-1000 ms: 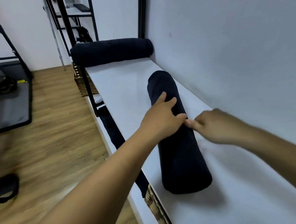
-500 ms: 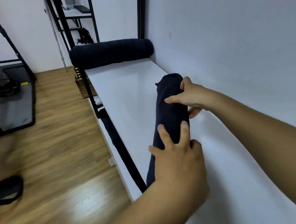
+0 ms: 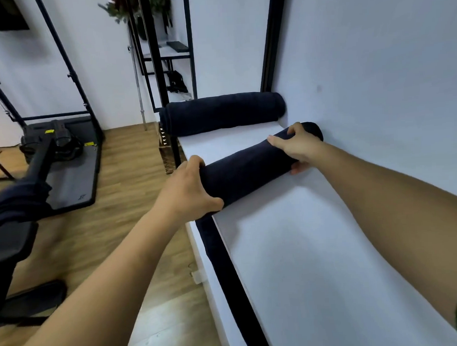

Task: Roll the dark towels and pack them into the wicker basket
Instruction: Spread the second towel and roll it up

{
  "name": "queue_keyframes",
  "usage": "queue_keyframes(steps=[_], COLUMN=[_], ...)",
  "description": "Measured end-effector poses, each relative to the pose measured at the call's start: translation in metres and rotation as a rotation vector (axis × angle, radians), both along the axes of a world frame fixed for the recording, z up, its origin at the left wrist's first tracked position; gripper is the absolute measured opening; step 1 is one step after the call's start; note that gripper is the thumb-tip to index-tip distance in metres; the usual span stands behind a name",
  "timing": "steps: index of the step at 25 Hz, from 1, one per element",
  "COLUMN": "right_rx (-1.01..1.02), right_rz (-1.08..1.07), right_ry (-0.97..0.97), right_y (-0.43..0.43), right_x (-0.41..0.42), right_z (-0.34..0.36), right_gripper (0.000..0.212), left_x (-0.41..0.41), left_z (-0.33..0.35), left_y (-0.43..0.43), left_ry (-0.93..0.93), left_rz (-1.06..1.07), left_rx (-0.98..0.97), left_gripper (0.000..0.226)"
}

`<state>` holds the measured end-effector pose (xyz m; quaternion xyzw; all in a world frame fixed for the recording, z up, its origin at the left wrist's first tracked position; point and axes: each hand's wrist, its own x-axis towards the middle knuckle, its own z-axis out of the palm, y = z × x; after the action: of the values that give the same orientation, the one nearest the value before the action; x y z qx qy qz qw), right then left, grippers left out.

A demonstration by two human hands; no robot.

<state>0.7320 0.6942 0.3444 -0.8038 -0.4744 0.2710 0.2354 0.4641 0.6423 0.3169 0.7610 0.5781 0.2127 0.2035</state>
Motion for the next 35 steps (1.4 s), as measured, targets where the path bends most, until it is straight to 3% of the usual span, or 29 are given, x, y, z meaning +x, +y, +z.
queue_keyframes(steps=[5, 7, 9, 11, 15, 19, 23, 26, 29, 32, 35], right_rx=[0.025, 0.031, 0.014, -0.018, -0.038, 0.006, 0.114, 0.21, 0.225, 0.129, -0.036], right_rz=[-0.05, -0.099, -0.138, -0.175, -0.256, -0.294, -0.346, -0.441, -0.381, -0.197, -0.166], right_ry=[0.155, 0.155, 0.132, 0.126, 0.094, 0.091, 0.113, 0.063, -0.155, -0.44, -0.502], right_y=[0.072, 0.102, 0.129, 0.143, 0.165, 0.173, 0.174, 0.166, 0.131, 0.08, 0.049], right_x=[0.008, 0.006, 0.003, 0.004, 0.002, 0.0, -0.006, -0.014, -0.044, -0.075, -0.099], right_z=[-0.004, -0.004, -0.003, -0.002, -0.001, -0.002, -0.015, -0.035, -0.07, -0.099, -0.098], right_gripper=[0.051, 0.045, 0.045, 0.048, 0.049, 0.045, 0.042, 0.055, 0.059, 0.064, 0.053], left_x=[-0.017, -0.022, -0.024, -0.022, -0.024, 0.017, 0.052, 0.056, 0.057, 0.056, 0.056], left_z=[-0.015, -0.018, -0.017, -0.01, 0.01, 0.023, -0.004, -0.019, -0.018, -0.015, -0.005], left_y=[0.096, 0.127, 0.15, 0.164, 0.201, 0.216, 0.226, 0.221, 0.215, 0.214, 0.211], left_ry=[-0.176, -0.062, 0.172, 0.32, 0.451, 0.484, 0.575, 0.633, 0.702, 0.768, 0.852], left_rz=[-0.011, -0.007, 0.008, -0.009, -0.113, -0.43, -0.557, -0.532, -0.52, -0.506, -0.532], left_rx=[0.049, 0.166, 0.31, 0.345, 0.322, 0.387, 0.48, 0.562, 0.601, 0.57, 0.52], left_gripper=[0.06, 0.06, 0.065, 0.067, 0.065, 0.082, 0.073, 0.074, 0.075, 0.077, 0.076])
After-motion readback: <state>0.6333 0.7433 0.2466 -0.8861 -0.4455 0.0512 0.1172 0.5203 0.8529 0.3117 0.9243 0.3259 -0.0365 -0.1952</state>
